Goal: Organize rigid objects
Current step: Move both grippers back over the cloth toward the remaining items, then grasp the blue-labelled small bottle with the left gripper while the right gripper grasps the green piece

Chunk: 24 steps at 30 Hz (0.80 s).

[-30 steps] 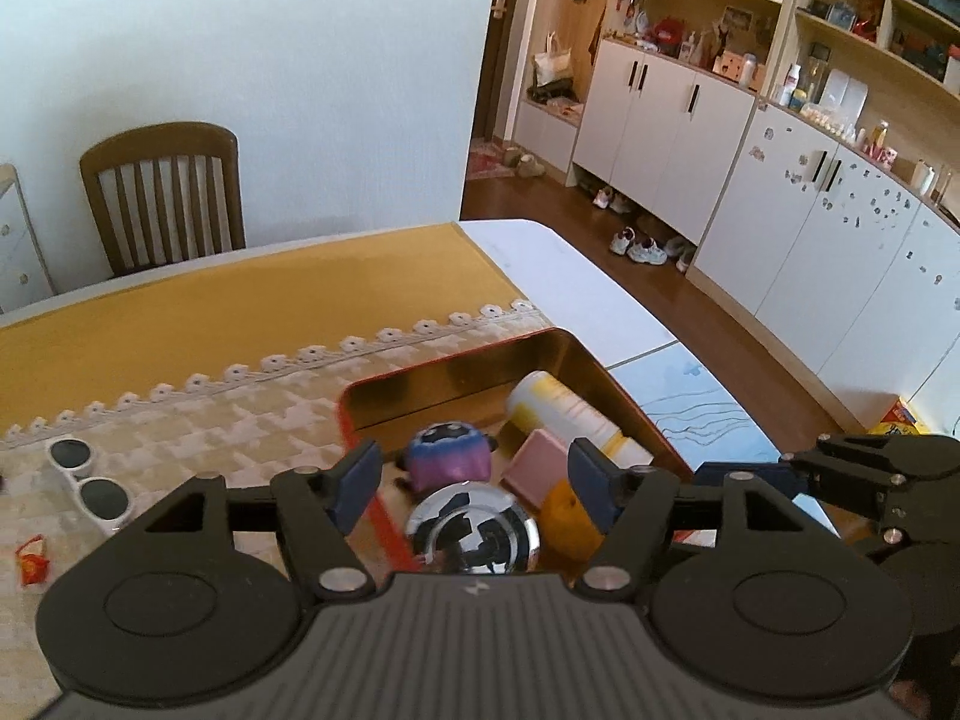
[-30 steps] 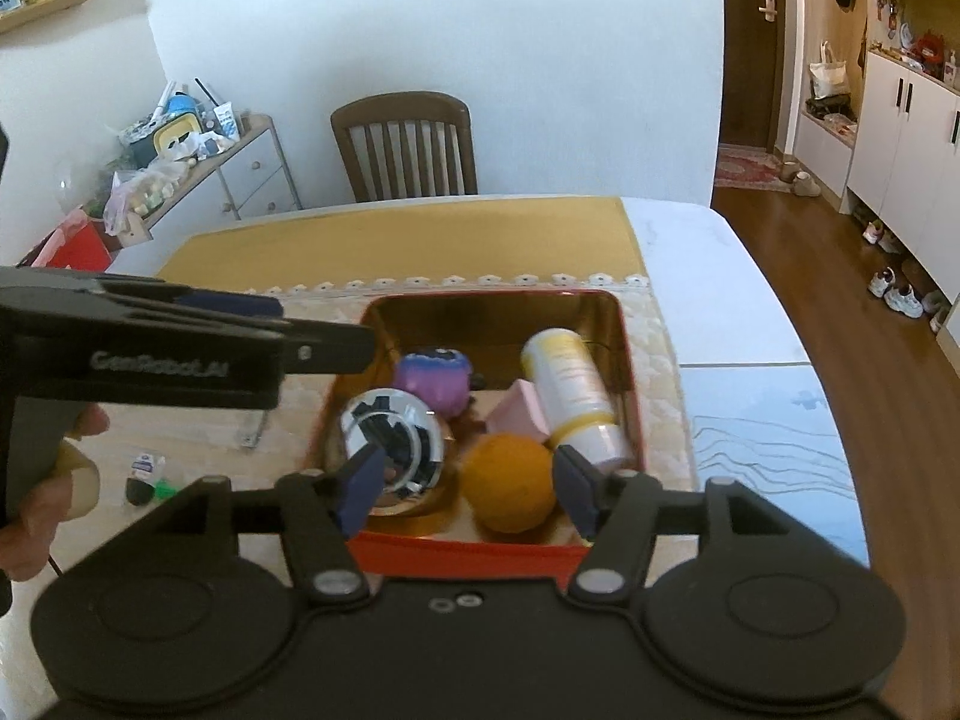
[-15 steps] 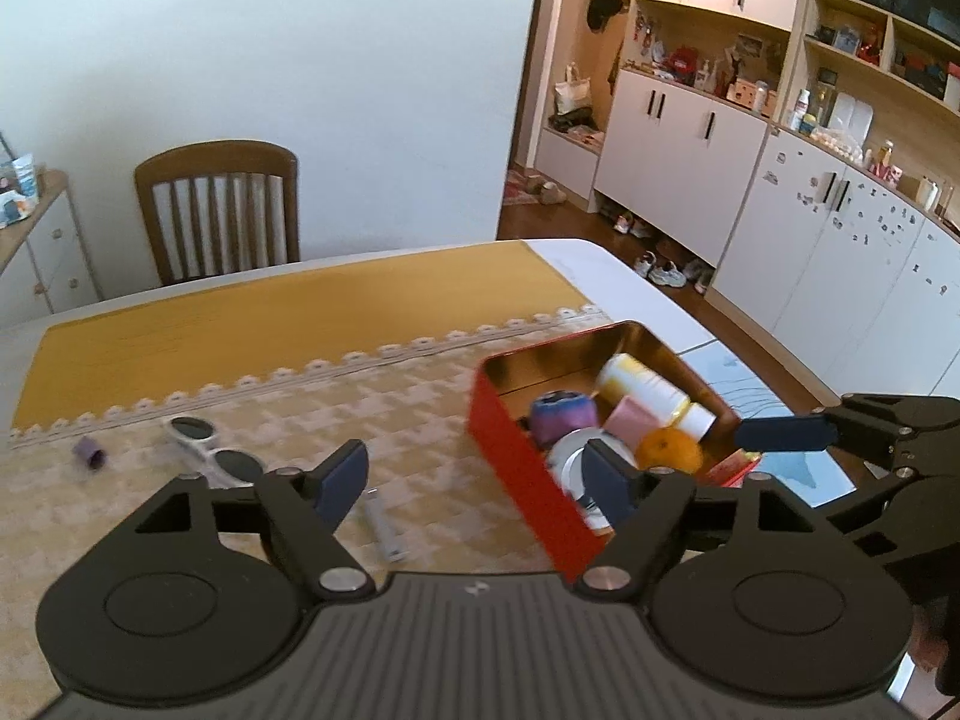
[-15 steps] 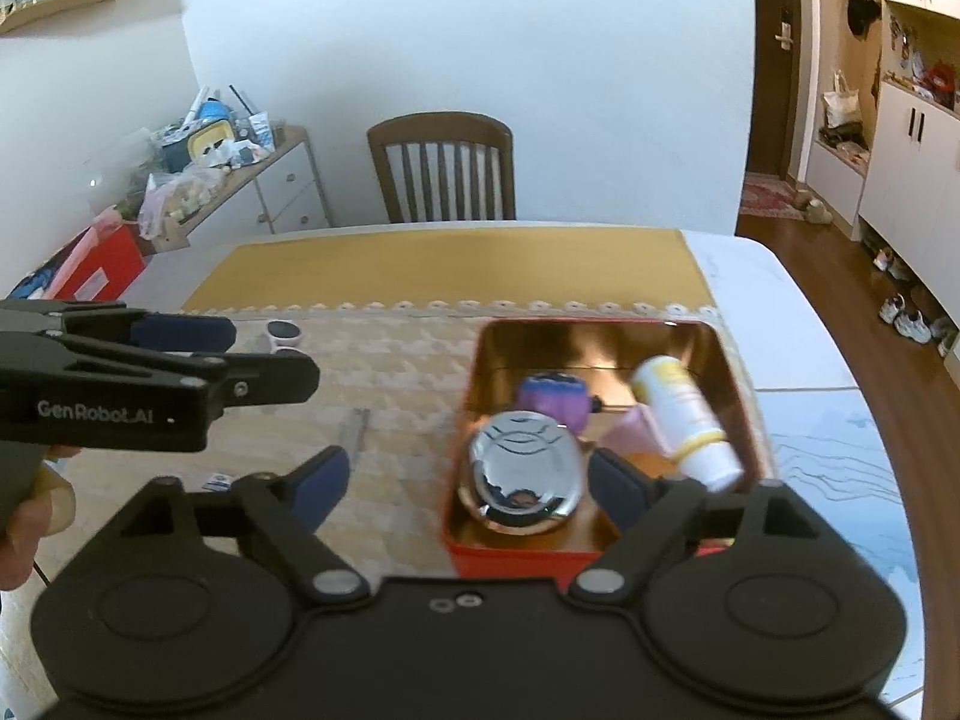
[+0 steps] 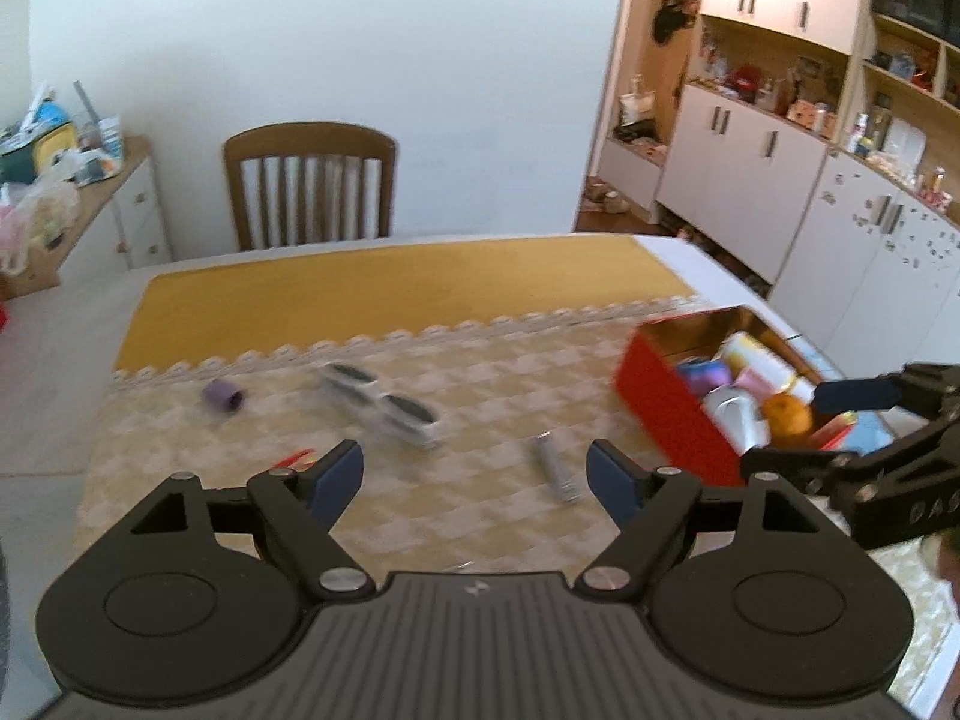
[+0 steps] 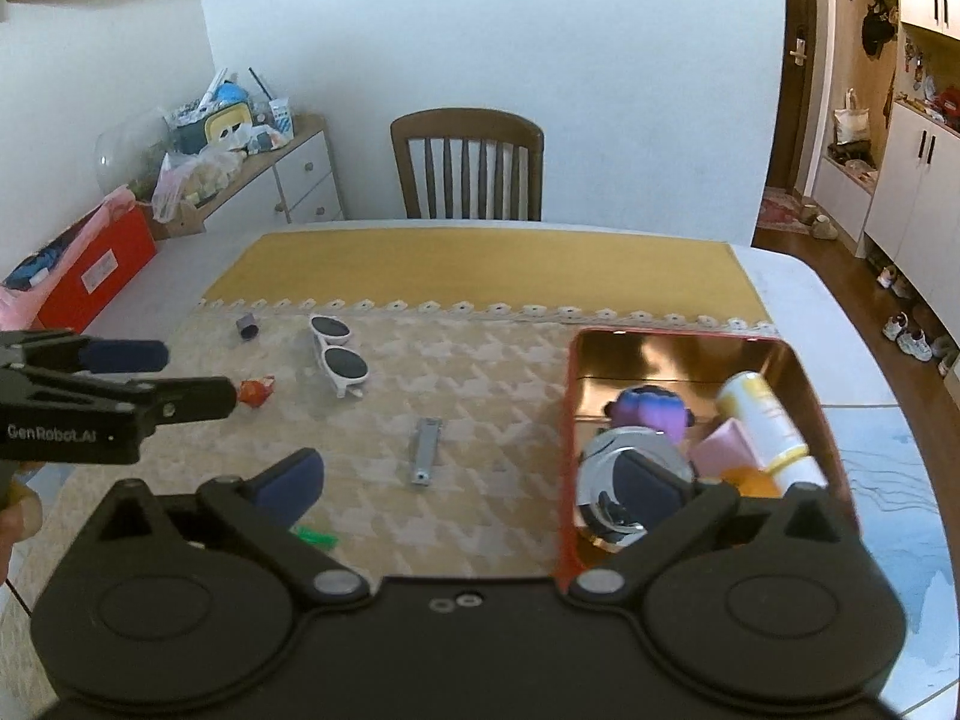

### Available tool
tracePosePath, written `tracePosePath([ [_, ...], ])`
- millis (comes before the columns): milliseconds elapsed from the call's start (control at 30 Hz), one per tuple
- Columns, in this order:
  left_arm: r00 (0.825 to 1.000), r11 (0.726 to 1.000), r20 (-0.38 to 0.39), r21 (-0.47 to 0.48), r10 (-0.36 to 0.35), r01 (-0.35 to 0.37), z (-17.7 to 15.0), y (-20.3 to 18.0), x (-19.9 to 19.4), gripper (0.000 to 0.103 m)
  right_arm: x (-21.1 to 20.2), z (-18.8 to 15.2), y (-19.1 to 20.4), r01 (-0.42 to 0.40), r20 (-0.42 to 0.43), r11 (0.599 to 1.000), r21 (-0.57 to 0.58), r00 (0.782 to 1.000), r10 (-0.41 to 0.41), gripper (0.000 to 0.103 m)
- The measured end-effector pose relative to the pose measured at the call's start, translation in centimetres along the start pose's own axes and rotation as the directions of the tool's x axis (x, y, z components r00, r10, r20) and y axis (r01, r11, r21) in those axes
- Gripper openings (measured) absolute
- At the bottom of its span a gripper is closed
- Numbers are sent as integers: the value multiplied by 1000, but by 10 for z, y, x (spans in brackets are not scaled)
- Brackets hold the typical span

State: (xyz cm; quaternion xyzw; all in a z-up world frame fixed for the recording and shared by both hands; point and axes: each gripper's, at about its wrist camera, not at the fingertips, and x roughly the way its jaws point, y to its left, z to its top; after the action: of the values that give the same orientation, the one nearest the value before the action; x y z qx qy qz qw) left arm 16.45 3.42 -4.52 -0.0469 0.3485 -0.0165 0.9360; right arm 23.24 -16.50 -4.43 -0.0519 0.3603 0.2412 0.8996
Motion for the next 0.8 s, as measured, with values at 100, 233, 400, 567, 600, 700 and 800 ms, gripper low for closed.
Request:
tracePosePath([
  [100, 1000, 1000, -11, 0, 19, -19, -11, 16, 3, 82, 9, 0, 10, -10, -11, 1000, -7, 1000, 10, 103],
  [233, 998, 999, -44, 1, 35, -35, -26, 28, 12, 82, 26, -6, 25, -47, -54, 998, -47, 998, 44, 103],
  [400, 995, 999, -89, 15, 34, -33, -45, 31, 28, 82, 45, -20, 44, -81, -111, 992, -96, 991, 70, 102],
  [567, 991, 1000, -134, -10, 15, -16, -57, 29, 43, 82, 61, -34, 61, -113, -158, 976, -184, 984, 84, 97],
  [600, 990, 1000, -140, -14, 15, -17, -58, 29, 45, 82, 64, -37, 65, -118, -165, 971, -209, 983, 84, 96],
  [700, 987, 999, -159, -35, 13, -18, -59, 27, 53, 82, 72, -42, 73, -132, -181, 958, -256, 980, 86, 94],
  [800, 985, 998, -174, -49, 17, -26, -60, 25, 60, 82, 77, -46, 77, -140, -187, 947, -290, 978, 88, 92],
])
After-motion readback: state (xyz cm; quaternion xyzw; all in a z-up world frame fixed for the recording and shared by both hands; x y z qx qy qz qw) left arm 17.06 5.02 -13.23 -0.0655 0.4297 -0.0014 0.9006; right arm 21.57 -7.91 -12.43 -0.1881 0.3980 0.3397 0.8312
